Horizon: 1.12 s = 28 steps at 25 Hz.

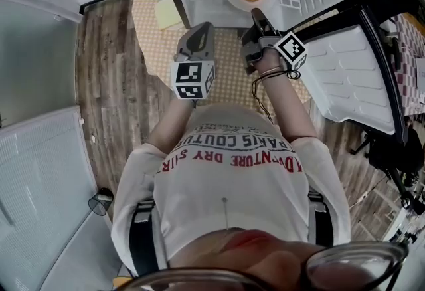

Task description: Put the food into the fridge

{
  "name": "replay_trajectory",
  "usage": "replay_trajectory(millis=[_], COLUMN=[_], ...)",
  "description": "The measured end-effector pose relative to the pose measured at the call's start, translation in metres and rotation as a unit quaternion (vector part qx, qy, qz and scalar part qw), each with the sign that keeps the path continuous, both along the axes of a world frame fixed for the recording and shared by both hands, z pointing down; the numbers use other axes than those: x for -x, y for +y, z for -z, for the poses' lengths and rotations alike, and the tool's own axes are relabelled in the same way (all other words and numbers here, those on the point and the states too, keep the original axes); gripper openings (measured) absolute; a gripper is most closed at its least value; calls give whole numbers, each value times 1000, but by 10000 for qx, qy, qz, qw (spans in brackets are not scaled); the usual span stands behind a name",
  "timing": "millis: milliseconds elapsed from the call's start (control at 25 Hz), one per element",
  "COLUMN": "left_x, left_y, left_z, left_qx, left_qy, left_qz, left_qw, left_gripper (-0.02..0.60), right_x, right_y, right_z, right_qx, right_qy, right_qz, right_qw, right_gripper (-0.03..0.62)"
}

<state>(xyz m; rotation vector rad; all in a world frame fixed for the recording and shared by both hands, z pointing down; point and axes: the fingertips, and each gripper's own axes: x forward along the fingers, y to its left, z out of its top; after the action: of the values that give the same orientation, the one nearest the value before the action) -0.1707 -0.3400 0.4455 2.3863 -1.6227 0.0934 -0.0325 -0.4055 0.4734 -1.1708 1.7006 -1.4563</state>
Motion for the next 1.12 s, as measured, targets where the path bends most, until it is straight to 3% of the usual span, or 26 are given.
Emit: replay_trajectory(millis=[160,640,720,800,1120], left_x=[-9,-7,-4,-1,-5], left_y=[3,13,13,13,10], left_z=[5,12,13,14,16], left_qx=[-59,-141,-153,-160,-204], left_qy=[-17,-71,-71,-66,-58], left_qz=[-70,79,128,185,164], left_qw=[10000,9998,9998,9997,9996], left_gripper=[28,28,28,28,28], right_x=[1,0,2,4,-4], right_y=[0,-17,-18,-17,17], right_z=[-8,-16,-12,-10,-7], right_qx=[127,448,377,313,-46], right_qy=[-38,-154,-61,27,460], right_qz=[65,100,149,230,557], right_qw=[9999,9988,9992,9992,9974], right_gripper=[43,45,120,152,179])
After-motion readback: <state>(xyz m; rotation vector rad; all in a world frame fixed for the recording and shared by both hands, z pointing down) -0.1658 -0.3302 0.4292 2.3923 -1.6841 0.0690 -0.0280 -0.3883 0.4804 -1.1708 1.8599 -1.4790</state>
